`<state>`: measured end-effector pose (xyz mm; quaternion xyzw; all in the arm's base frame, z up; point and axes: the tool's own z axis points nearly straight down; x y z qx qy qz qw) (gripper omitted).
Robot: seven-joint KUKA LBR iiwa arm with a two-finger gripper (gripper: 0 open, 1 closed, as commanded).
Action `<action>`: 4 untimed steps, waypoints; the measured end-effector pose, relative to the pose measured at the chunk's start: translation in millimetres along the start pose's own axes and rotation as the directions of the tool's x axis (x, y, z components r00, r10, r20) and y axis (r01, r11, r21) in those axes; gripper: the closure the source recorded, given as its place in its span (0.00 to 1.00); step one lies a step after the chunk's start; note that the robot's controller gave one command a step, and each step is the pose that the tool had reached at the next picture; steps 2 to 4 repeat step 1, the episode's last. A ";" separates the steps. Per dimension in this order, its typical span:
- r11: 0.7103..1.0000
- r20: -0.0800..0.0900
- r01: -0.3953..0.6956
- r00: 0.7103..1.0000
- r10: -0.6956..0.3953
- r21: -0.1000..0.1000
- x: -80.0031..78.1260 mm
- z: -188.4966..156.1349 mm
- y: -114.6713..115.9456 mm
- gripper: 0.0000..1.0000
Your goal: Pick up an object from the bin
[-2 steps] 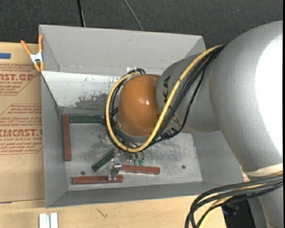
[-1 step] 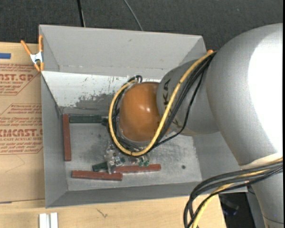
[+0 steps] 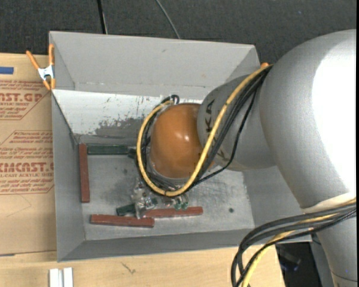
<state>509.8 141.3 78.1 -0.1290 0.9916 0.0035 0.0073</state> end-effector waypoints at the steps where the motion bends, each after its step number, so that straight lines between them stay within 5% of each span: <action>1: 1.000 -0.011 0.026 1.000 -0.026 0.004 -9.3 -149.9 11.3 1.00; 4: 1.000 -0.011 0.026 1.000 -0.026 0.004 -9.3 -149.9 11.3 1.00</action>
Offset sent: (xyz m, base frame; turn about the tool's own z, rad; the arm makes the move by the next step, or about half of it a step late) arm 0.0000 0.0000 0.0000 0.0000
